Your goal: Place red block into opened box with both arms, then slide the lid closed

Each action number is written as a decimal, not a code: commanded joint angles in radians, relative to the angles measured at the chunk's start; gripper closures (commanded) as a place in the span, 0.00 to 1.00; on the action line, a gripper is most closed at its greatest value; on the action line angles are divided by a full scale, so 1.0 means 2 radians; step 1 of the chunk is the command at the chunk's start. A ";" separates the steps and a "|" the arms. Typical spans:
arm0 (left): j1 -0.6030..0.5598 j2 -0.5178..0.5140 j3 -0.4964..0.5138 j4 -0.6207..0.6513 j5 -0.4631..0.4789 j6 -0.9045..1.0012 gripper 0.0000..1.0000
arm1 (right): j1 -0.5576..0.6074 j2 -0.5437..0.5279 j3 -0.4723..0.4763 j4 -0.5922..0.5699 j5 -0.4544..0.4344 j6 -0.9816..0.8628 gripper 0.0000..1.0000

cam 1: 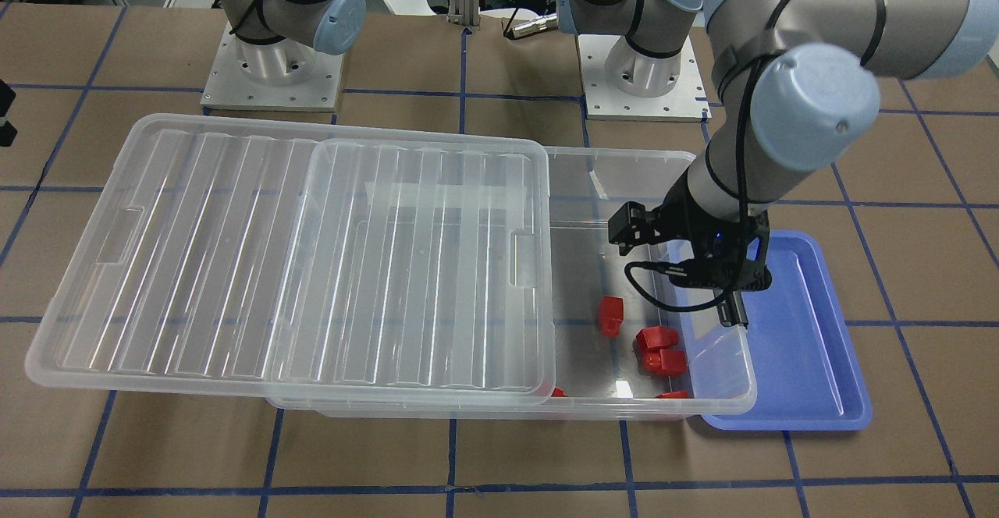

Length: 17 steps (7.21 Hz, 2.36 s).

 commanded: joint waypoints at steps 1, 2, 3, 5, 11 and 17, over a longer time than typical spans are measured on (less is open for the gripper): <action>-0.003 0.063 0.006 -0.083 0.000 -0.005 0.00 | -0.011 0.028 0.058 -0.077 -0.006 -0.003 0.00; -0.002 0.078 0.000 -0.091 0.006 -0.006 0.00 | -0.024 0.037 0.098 -0.124 -0.006 -0.004 0.00; -0.002 0.085 0.000 -0.097 0.014 -0.006 0.00 | -0.027 0.037 0.127 -0.150 -0.006 -0.007 0.00; -0.002 0.097 -0.003 -0.101 0.009 -0.006 0.00 | -0.027 0.039 0.141 -0.151 -0.007 -0.006 0.00; 0.003 0.128 -0.048 -0.096 0.012 0.000 0.00 | -0.011 0.034 0.163 -0.153 -0.015 0.012 0.00; 0.001 0.147 -0.087 -0.047 0.012 -0.006 0.00 | 0.084 0.037 0.163 -0.163 -0.014 0.127 0.00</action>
